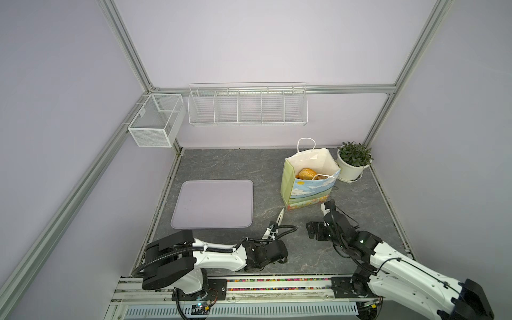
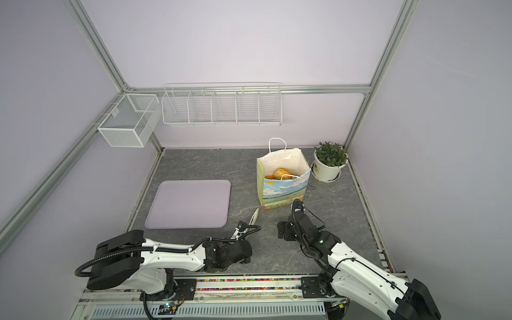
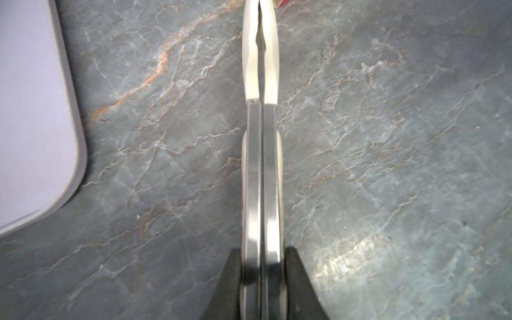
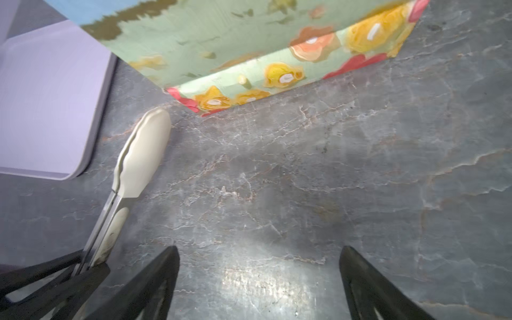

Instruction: Take the fake bread out of the paper bag

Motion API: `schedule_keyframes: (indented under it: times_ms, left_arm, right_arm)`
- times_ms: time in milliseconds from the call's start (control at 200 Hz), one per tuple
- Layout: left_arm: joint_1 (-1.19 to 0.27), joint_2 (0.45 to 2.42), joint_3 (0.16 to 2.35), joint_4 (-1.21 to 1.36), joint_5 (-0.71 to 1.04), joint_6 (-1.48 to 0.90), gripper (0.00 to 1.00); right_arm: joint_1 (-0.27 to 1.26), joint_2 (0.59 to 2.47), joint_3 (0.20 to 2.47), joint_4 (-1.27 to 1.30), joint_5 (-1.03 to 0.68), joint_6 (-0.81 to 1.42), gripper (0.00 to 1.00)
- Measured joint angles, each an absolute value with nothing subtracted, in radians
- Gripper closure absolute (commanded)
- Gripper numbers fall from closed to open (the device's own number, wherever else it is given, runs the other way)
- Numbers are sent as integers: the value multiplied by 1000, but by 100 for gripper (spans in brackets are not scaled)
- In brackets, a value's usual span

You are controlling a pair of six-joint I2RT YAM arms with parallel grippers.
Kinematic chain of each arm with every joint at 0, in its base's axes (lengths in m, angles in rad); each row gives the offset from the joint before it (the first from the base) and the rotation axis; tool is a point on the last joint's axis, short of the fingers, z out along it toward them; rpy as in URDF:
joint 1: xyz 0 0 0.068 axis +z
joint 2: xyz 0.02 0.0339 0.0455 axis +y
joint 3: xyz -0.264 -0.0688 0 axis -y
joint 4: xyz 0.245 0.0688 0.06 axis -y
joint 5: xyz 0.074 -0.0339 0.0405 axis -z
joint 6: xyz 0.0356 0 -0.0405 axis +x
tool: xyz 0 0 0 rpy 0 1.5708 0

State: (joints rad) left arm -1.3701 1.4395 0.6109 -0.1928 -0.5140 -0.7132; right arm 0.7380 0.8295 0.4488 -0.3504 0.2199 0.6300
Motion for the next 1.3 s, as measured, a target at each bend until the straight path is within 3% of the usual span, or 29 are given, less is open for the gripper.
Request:
schedule_keyframes:
  times_ms: [145, 510, 850, 1015, 1140, 1210, 1300]
  left_arm:
    - [-1341, 1295, 578, -194, -495, -708, 100]
    - [-1253, 710, 499, -140, -397, -509, 100]
    - [-1238, 738, 661, -163, -286, -336, 100]
    - [-1231, 781, 664, -163, -271, -305, 100]
    - [-1224, 802, 664, -162, -282, -300, 100]
    - [-1223, 807, 665, -163, -294, -302, 88]
    - [-1219, 817, 679, -173, -299, -303, 83]
  right_arm:
    - [742, 813, 481, -334, 129, 589, 5]
    - [826, 874, 725, -265, -114, 543, 4]
    - [905, 1059, 956, -134, -259, 542, 0]
    - [912, 1117, 983, -83, -260, 566, 25]
    - [912, 1158, 983, -84, -228, 585, 54]
    - [912, 1167, 983, -91, -202, 592, 63]
    - [912, 1168, 983, -94, -175, 591, 69]
